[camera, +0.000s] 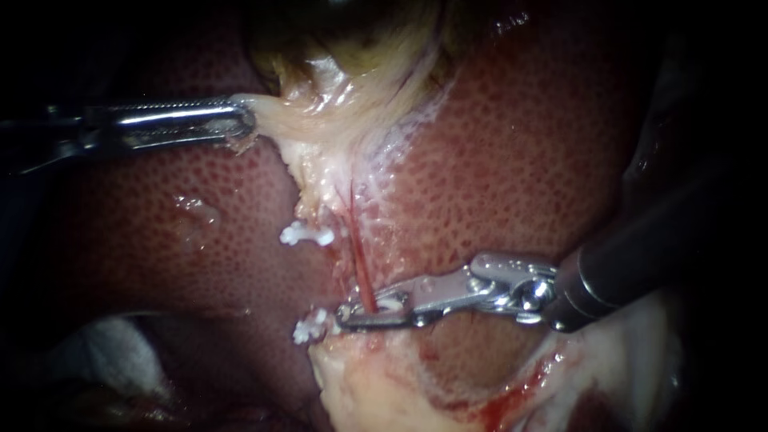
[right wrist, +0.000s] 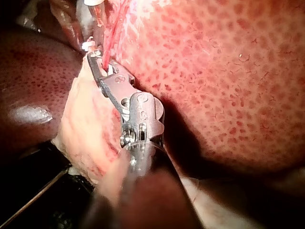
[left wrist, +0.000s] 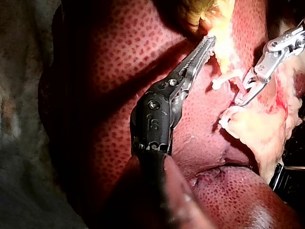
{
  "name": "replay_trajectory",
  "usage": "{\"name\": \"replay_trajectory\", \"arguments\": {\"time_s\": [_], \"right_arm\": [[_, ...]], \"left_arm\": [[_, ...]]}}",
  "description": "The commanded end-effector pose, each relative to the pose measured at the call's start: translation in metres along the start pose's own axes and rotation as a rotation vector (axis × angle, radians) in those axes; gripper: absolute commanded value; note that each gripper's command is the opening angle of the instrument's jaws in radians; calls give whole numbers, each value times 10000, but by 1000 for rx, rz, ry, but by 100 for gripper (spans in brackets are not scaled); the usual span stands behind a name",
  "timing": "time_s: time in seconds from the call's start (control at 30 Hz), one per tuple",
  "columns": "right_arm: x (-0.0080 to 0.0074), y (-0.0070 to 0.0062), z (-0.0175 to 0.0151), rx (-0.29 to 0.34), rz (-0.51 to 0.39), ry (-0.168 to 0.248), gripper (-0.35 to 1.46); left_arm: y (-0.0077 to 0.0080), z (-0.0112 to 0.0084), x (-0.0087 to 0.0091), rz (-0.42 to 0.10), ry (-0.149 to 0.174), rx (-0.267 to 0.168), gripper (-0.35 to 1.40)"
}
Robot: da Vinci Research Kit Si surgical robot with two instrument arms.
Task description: Clipping first clip right tube
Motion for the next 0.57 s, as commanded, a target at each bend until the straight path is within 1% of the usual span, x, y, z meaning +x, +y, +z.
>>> {"name": "replay_trajectory", "arguments": {"time_s": [0.03,0.2,0.57], "right_arm": [[0,-1,1,2,0,0,-35],[-3,-1,2,5,10,-11,-35],[-3,-1,2,7,15,-12,-35]], "left_arm": [[0,0,0,0,0,0,-35],[0,0,-1,0,0,3,-35],[0,0,0,0,0,4,-35]]}}
